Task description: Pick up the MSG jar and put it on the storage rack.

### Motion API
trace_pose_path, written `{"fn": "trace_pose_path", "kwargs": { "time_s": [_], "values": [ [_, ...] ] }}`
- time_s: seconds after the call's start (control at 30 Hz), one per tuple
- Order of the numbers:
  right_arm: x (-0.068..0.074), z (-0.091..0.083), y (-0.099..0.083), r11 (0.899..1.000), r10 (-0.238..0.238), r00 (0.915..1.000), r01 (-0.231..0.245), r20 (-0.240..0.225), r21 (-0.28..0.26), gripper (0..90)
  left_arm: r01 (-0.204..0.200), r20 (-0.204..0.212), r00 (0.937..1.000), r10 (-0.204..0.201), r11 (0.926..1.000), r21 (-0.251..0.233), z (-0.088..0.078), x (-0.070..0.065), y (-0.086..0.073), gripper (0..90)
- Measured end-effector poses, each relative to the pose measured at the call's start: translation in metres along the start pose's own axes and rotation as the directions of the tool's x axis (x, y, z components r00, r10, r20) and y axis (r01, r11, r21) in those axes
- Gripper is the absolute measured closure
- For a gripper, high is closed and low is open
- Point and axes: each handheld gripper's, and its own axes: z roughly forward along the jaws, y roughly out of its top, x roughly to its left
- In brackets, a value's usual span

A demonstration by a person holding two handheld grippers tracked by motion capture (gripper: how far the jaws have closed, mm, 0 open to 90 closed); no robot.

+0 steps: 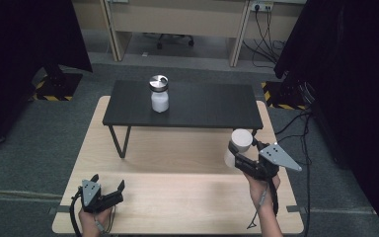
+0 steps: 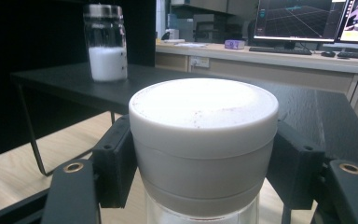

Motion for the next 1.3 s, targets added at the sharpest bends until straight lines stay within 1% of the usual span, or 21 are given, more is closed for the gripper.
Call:
{"fn": "trace_pose_path", "kwargs": {
  "time_s": [0.1, 0.27, 0.37, 0.83, 0.97, 1.07, 1.3],
  "values": [
    [-0.002, 0.002, 0.005, 1.000, 0.014, 0.9999, -0.014, 0.000, -0.005, 34.0, 0.005, -0.001, 1.0000, -0.005, 1.0000, 0.005, 0.000, 0.000, 0.001, 0.4],
    [-0.001, 0.005, 0.011, 1.000, 0.005, 0.9999, -0.005, 0.011, -0.001, 34.0, 0.006, 0.000, 1.0000, -0.006, 1.0000, 0.006, 0.000, 0.000, 0.001, 0.3],
    [-0.002, 0.005, 0.015, 1.000, 0.020, 0.9997, -0.020, 0.012, -0.002, 34.0, 0.004, 0.001, 1.0000, -0.004, 1.0000, 0.008, 0.000, 0.000, 0.001, 0.3],
    [-0.006, 0.006, 0.044, 1.000, 0.021, 0.9990, -0.020, 0.039, -0.016, 34.0, 0.000, 0.004, 1.0000, 0.000, 0.9999, 0.012, 0.001, 0.000, 0.002, 0.4],
    [-0.007, 0.007, 0.050, 1.000, 0.014, 0.9991, -0.013, 0.039, -0.020, 33.9, 0.002, 0.003, 1.0000, -0.003, 0.9999, 0.011, 0.001, 0.000, 0.002, 0.4],
    [-0.008, 0.009, 0.054, 1.000, 0.010, 0.9992, -0.009, 0.038, -0.023, 34.0, 0.000, -0.004, 1.0000, 0.000, 0.9998, 0.020, 0.001, -0.001, 0.003, 0.4],
    [-0.010, 0.013, 0.065, 0.999, 0.022, 0.9988, -0.020, 0.043, -0.030, 34.0, -0.008, -0.001, 1.0000, 0.009, 0.9997, 0.021, 0.002, -0.001, 0.003, 0.4]
  ]
}}
